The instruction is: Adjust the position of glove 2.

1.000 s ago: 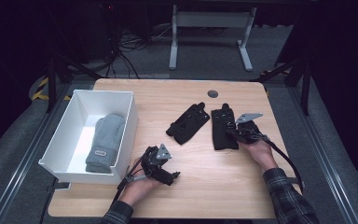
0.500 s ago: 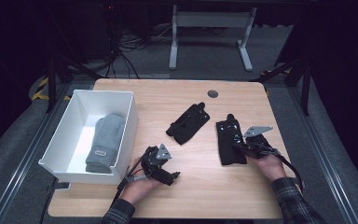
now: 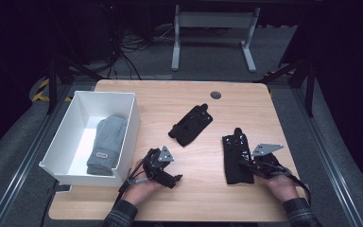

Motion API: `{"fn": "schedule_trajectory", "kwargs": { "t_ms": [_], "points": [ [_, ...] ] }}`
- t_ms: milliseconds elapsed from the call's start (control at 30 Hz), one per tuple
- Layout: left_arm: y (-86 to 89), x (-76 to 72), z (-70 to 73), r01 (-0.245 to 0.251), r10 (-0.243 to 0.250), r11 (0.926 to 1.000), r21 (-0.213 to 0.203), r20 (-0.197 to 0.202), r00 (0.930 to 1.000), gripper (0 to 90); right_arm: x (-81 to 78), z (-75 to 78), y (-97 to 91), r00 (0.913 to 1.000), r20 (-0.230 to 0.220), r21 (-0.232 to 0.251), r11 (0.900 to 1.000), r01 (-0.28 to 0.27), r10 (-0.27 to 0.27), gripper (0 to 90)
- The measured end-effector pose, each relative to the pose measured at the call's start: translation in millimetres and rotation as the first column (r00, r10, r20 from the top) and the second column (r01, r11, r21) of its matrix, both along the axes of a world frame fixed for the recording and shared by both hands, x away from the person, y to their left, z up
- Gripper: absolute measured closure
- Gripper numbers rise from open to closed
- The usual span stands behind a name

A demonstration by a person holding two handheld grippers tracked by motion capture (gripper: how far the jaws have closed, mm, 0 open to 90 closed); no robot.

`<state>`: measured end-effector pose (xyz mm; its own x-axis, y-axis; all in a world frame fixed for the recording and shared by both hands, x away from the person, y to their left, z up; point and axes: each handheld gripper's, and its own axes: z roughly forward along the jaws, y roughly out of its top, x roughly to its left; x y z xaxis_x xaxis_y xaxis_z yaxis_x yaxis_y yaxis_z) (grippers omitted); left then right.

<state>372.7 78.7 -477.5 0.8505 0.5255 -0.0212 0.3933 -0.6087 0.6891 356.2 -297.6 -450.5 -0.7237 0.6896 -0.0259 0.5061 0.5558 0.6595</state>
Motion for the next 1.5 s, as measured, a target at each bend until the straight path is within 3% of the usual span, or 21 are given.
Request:
{"fn": "schedule_trajectory", "kwargs": {
  "t_ms": [300,533,633,700,833,933,1067,1133,1300,1433,1500],
  "points": [
    [0.0,0.0,0.0,0.0,0.0,1.0,0.001,0.002,1.0,1.8,-33.8,-0.6,1.8,0.9995,-0.017,0.014,0.9995,-0.027,0.028,89.7],
    [0.0,0.0,0.1,0.001,-0.001,1.0,0.002,0.003,1.0,1.8,-45.8,-0.6,4.1,0.9983,-0.022,0.014,0.9985,-0.053,0.054,89.7],
    [0.0,0.0,0.1,0.0,0.0,1.0,0.002,0.003,1.0,1.8,-45.3,7.8,0.7,0.9985,0.032,0.034,0.9984,-0.045,0.044,77.4],
    [0.0,0.0,0.1,0.001,-0.001,1.0,0.002,0.003,1.0,1.8,-41.9,13.5,-3.3,0.9973,0.071,0.047,0.9987,-0.019,0.016,70.8],
    [0.0,0.0,0.0,0.0,0.0,1.0,0.001,0.003,1.0,1.8,-24.9,16.1,-14.1,0.9924,0.107,0.05,0.9972,0.056,-0.061,54.1],
    [0.0,0.0,0.0,0.0,0.0,1.0,0.001,0.002,1.0,1.8,-7.9,14.7,-25.2,0.9869,0.105,0.066,0.991,0.116,-0.123,44.3],
    [-0.1,0.2,0.0,0.001,-0.001,1.0,0.0,0.001,1.0,1.7,10.6,9.4,-41.1,0.9737,0.123,0.072,0.9802,0.184,-0.192,35.7],
    [-0.1,0.3,-0.1,0.002,-0.002,1.0,-0.001,0.001,1.0,1.7,21.0,5.0,-51.0,0.967,0.117,0.097,0.9716,0.216,-0.227,32.3],
    [-0.9,1.3,-0.2,0.003,-0.003,1.0,0.005,0.001,1.0,0.5,40.7,-4.6,-64.5,0.9462,0.119,0.103,0.9517,0.289,-0.301,24.7],
    [-2.6,2.6,-0.1,0.006,-0.006,1.0,0.005,0.0,1.0,0.0,50.2,-12.1,-66.2,0.9457,0.117,0.073,0.9523,0.296,-0.303,19.5],
    [-5.6,4.0,2.4,-0.001,0.001,0.9996,0.028,-0.008,1.0,0.0,54.7,-16.1,-67.4,0.9501,0.087,0.078,0.9528,0.293,-0.3,15.5]
  ]
}}
